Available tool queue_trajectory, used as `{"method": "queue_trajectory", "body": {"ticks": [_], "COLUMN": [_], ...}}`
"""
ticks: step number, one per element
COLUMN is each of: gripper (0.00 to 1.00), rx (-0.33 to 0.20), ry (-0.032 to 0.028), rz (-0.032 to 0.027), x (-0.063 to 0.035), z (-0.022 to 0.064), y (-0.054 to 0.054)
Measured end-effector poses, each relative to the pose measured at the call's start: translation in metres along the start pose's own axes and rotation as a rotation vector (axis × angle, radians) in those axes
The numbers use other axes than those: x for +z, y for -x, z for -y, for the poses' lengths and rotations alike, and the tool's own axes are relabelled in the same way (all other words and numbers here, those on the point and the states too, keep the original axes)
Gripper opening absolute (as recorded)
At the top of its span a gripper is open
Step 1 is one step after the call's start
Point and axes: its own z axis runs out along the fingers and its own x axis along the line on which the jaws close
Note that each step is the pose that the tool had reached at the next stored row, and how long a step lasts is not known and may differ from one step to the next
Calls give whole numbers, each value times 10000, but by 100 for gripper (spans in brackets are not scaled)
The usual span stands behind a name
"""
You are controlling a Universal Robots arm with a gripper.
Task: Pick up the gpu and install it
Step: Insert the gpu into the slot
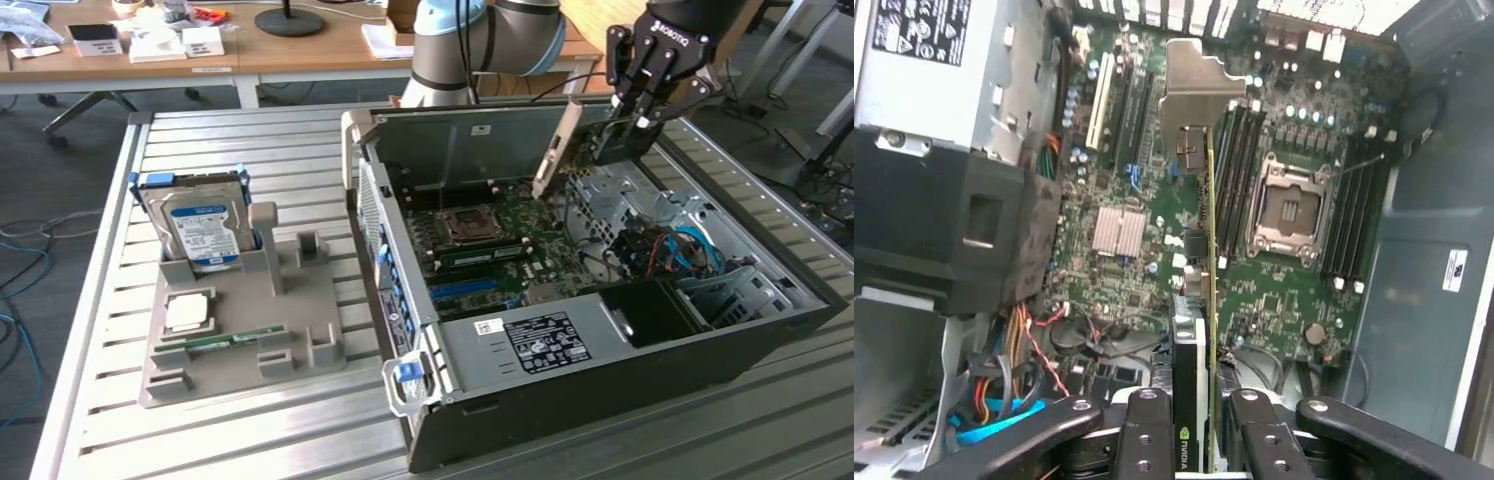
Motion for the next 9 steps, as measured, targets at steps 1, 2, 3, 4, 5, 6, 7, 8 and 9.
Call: {"method": "queue_trajectory", "body": {"ticks": [1,2,3,4,5,6,7,8,9], "gripper": [27,27,27,27,27,27,27,27,27], "rx": [-2,4,43,110,207,324,488,649,786], "ry": [-90,-149,-166,-171,-174,-178,-184,-189,-193], "rz": [-14,-25,-26,-26,-27,-28,-28,-28,-28], "x": [3,5,9,11,13,15,17,19,21], "z": [-14,-28,-37,-44,-47,-47,-47,-47,-48], "y": [2,4,5,6,6,7,7,7,7]}}
